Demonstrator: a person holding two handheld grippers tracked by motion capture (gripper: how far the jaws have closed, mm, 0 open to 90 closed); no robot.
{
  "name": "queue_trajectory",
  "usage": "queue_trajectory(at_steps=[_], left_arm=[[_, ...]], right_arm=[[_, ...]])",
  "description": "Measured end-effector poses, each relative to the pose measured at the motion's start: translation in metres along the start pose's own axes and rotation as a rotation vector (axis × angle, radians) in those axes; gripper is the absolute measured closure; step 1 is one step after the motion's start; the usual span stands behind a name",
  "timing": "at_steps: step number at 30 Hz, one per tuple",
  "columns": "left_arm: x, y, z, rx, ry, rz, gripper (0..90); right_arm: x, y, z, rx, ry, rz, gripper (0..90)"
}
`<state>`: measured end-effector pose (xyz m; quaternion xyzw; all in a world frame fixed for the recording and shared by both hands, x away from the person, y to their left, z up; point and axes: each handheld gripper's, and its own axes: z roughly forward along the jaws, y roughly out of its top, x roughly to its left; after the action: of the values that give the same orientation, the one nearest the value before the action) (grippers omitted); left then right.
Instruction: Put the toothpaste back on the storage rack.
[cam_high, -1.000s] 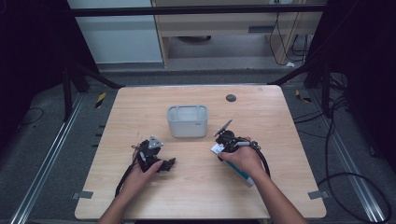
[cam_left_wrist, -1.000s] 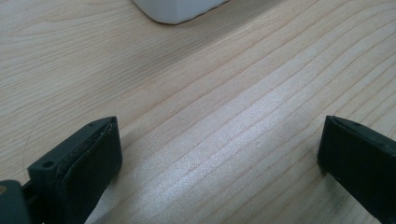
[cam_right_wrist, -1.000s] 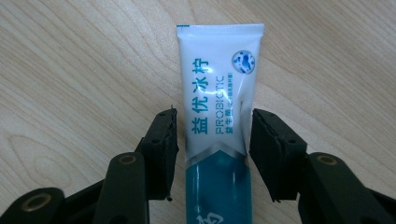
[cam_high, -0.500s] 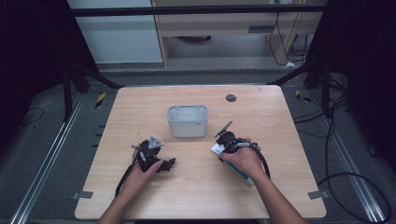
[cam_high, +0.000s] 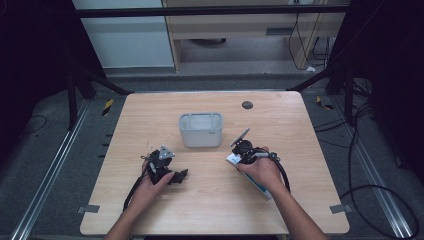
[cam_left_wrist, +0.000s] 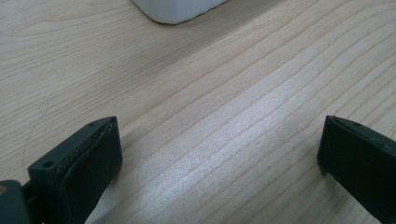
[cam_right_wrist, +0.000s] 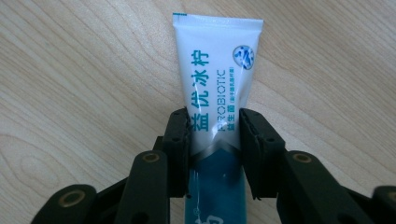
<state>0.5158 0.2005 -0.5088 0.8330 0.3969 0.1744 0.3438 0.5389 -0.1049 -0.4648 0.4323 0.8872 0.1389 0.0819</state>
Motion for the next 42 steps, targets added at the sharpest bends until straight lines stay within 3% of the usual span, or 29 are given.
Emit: queue_trajectory(at_steps=[9,18,42], left_arm=[[0.0,0.0,0.0,0.0,0.0,0.0,0.0],[0.0,0.0,0.0,0.0,0.0,0.0,0.0],[0.0,0.0,0.0,0.0,0.0,0.0,0.0]], right_arm=[[0.001,-0.001,-0.002,-0.012,-0.01,-0.001,72.9],[-0.003,-0.005,-0.005,-0.041,0.012,0.018,77.9],[-0.008,-0.003,-0.022,-0.082,0.004,0.011,79.9]])
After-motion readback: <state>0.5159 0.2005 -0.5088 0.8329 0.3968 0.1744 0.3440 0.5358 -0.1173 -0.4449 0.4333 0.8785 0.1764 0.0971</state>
